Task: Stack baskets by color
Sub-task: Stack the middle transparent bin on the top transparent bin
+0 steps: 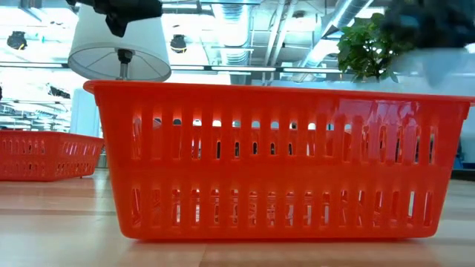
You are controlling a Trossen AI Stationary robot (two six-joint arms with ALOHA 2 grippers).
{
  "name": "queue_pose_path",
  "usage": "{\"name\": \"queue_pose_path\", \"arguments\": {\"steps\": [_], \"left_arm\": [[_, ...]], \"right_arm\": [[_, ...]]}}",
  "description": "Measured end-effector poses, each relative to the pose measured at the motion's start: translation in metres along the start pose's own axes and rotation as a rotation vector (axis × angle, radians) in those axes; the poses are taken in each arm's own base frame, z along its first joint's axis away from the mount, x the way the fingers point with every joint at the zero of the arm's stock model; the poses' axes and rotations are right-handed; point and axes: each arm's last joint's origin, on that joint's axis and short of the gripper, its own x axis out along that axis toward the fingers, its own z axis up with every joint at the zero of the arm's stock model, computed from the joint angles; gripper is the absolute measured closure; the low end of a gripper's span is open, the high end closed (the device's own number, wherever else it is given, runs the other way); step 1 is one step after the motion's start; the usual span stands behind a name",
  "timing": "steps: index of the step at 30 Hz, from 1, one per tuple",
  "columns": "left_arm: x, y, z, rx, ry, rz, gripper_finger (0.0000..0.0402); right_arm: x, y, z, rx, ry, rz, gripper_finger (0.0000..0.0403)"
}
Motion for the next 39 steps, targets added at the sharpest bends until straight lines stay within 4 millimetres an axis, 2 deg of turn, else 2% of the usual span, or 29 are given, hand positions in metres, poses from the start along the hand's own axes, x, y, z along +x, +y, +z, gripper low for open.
{"name": "queue_pose_path", "arguments": {"steps": [3, 6, 9, 11, 17, 21, 24, 29, 33, 39], "left_arm": [[0.000, -0.001, 0.000, 0.029, -0.001, -0.031, 0.0355], [0.000, -0.003, -0.003, 0.062, 0.028, -0.093, 0.0378], [0.000, -0.002, -0.007, 0.067, 0.075, -0.099, 0.0397], [0.000, -0.002, -0.010, 0.052, 0.102, -0.081, 0.0398], [-0.001, 0.000, -0.014, 0.029, 0.143, -0.026, 0.0401], [-0.001, 0.002, -0.014, -0.012, 0.139, 0.029, 0.0401], [-0.001, 0.003, -0.014, -0.057, 0.129, 0.084, 0.0401], [0.000, 0.005, -0.014, -0.116, 0.115, 0.156, 0.0401], [0.000, 0.006, -0.014, -0.177, 0.101, 0.202, 0.0401], [0.001, 0.006, -0.015, -0.248, 0.099, 0.221, 0.0401]], "right_arm": [[-0.036, 0.011, 0.015, -0.064, -0.120, 0.106, 0.0399], [-0.060, 0.030, 0.028, -0.188, -0.300, 0.161, 0.0400], [-0.074, 0.054, 0.042, -0.334, -0.431, 0.147, 0.0400], [-0.076, 0.074, 0.055, -0.439, -0.483, 0.105, 0.0401], [-0.069, 0.124, 0.111, -0.774, -0.593, 0.018, 0.0401], [-0.067, 0.142, 0.160, -0.997, -0.664, 0.126, 0.0401], [-0.056, 0.144, 0.195, -1.146, -0.680, 0.156, 0.0402], [-0.020, 0.146, 0.242, -1.345, -0.659, 0.086, 0.0402], [0.005, 0.147, 0.263, -1.439, -0.627, 0.139, 0.0402], [0.029, 0.144, 0.282, -1.414, -0.575, 0.202, 0.0402]]}}
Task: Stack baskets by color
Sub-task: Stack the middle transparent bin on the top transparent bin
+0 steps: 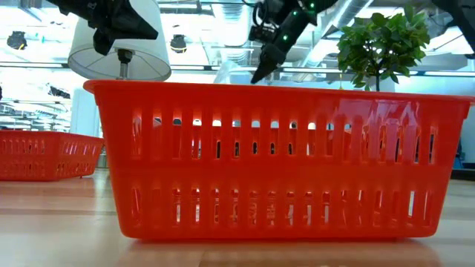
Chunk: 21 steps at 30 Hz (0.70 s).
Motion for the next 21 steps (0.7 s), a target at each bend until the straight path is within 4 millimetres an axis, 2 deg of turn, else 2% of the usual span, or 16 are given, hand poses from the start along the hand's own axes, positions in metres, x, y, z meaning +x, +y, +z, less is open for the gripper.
{"name": "queue_pose_path", "arguments": {"steps": [8, 15, 21], "left_arm": [[0.012, -0.005, -0.008, -0.006, 0.052, 0.022, 0.0401], [0.024, -0.012, -0.017, -0.006, 0.110, 0.000, 0.0401], [0.025, -0.013, -0.018, -0.004, 0.118, -0.007, 0.0402]], "right_arm": [[0.026, -0.001, -0.008, 0.080, 0.049, 0.025, 0.0402], [0.032, -0.005, -0.016, 0.144, 0.084, 0.025, 0.0402], [0.032, -0.004, -0.017, 0.157, 0.098, 0.032, 0.0396]]}}
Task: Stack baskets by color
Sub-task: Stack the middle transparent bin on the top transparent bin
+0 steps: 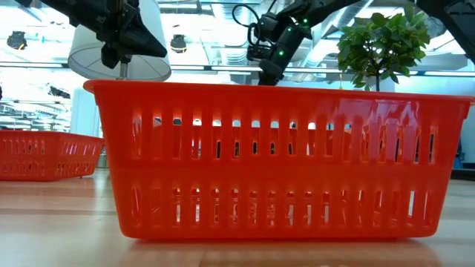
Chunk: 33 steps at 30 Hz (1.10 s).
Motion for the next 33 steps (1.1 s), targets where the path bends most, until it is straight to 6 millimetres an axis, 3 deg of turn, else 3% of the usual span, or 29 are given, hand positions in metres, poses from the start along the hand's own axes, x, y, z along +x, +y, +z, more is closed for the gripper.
{"name": "queue_pose_path", "arguments": {"steps": [17, 20, 25, 29, 33], "left_arm": [[-0.008, 0.003, 0.006, 0.002, -0.038, -0.016, 0.0401], [-0.008, 0.003, 0.006, 0.002, -0.038, -0.016, 0.0401], [-0.009, 0.003, 0.006, -0.002, -0.041, -0.015, 0.0401], [-0.009, 0.003, 0.006, 0.004, -0.041, -0.015, 0.0387], [-0.009, 0.003, 0.006, 0.004, -0.046, -0.004, 0.0359]], "right_arm": [[-0.002, 0.002, -0.004, 0.079, 0.035, 0.041, 0.0274], [-0.014, 0.003, -0.002, 0.123, -0.009, 0.095, 0.0254], [-0.051, 0.005, -0.006, 0.180, -0.018, 0.164, 0.0228], [-0.068, 0.002, -0.024, 0.262, -0.039, 0.201, 0.0220], [-0.071, 0.004, -0.049, 0.363, -0.074, 0.168, 0.0222]]}}
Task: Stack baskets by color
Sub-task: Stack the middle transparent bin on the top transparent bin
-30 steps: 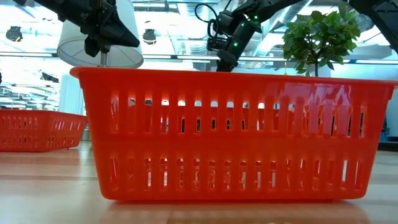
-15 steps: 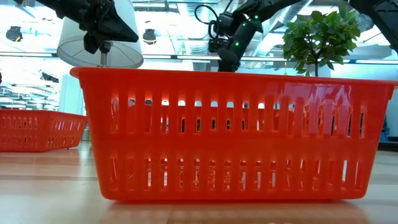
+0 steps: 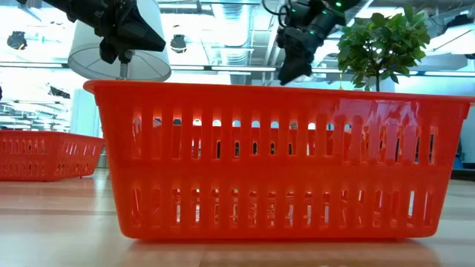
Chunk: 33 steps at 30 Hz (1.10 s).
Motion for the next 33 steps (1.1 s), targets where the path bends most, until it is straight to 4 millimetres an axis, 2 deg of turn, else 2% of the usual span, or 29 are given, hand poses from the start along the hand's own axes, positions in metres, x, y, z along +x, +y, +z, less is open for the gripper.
{"name": "queue_pose_path", "arguments": {"steps": [4, 8, 13, 19, 27, 33], "left_arm": [[0.000, 0.000, 0.000, 0.001, -0.007, 0.016, 0.0327], [0.000, 0.002, 0.001, 0.001, -0.032, 0.069, 0.0299], [0.000, 0.003, 0.001, 0.001, -0.052, 0.110, 0.0271], [0.000, 0.003, 0.001, -0.003, -0.051, 0.107, 0.0246], [0.000, 0.002, 0.001, -0.010, -0.038, 0.079, 0.0232], [0.000, 0.002, 0.001, -0.011, -0.037, 0.077, 0.0232]], "right_arm": [[-0.001, 0.004, -0.020, 0.062, -0.087, -0.013, 0.0230], [0.005, 0.014, -0.029, 0.040, -0.158, -0.001, 0.0235], [0.018, 0.025, -0.025, -0.020, -0.213, 0.014, 0.0235], [0.032, 0.026, -0.017, -0.114, -0.244, -0.107, 0.0207], [0.054, 0.022, -0.013, -0.194, -0.139, -0.120, 0.0137], [0.077, 0.012, -0.012, -0.285, -0.064, -0.208, 0.0128]]}}
